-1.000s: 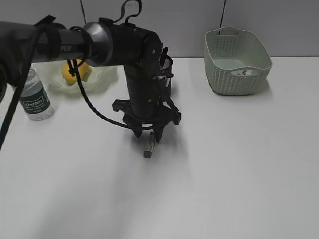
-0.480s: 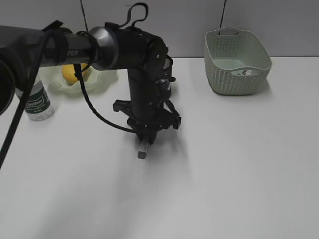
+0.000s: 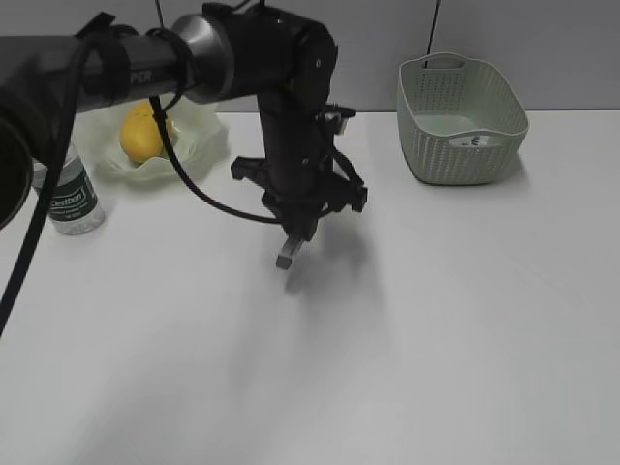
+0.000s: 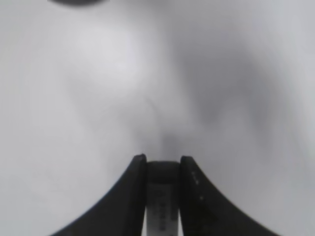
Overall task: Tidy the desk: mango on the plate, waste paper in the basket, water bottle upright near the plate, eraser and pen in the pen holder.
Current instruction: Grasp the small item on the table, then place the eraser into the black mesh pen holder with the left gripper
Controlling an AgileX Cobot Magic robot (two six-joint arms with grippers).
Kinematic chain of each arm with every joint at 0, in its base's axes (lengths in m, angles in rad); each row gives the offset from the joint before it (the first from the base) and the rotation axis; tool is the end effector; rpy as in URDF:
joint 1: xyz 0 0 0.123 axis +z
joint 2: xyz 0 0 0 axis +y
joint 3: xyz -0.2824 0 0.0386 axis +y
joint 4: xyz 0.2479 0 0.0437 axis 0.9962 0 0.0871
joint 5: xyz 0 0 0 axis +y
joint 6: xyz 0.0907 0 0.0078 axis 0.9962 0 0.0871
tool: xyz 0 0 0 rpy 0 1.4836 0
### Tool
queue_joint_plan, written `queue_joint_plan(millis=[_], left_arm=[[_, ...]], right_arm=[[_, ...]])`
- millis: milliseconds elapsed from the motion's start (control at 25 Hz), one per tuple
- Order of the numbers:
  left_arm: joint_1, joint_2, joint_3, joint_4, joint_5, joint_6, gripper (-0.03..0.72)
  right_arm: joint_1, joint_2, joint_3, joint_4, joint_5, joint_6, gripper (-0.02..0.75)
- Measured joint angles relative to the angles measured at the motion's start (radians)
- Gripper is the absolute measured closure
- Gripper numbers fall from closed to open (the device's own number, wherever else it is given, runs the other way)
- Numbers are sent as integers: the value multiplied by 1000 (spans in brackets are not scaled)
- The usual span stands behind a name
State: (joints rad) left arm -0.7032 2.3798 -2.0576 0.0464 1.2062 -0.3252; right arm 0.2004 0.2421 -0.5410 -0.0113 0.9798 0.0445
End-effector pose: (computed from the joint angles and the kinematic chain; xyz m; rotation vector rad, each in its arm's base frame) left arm 0.3776 -0.3149 0.1627 0.5852 2.9492 -0.0378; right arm 0.0340 0.0060 0.2919 -0.1702 2.1605 0.1270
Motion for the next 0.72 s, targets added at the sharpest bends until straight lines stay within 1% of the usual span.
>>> queue_joint_plan(millis=[240,360,480,720], left_arm=[[0,-3,-277,108,10,0,532],[0,-7,-375,176,-28,0,532],[2,-12,-405,240,-112,0,532],[26,25,-408,270,-229,0,532]], right_arm=[[0,0,0,0,0,0,279],[0,0,0,0,0,0,279],[0,0,0,0,0,0,279],[0,0,0,0,-1,0,279]])
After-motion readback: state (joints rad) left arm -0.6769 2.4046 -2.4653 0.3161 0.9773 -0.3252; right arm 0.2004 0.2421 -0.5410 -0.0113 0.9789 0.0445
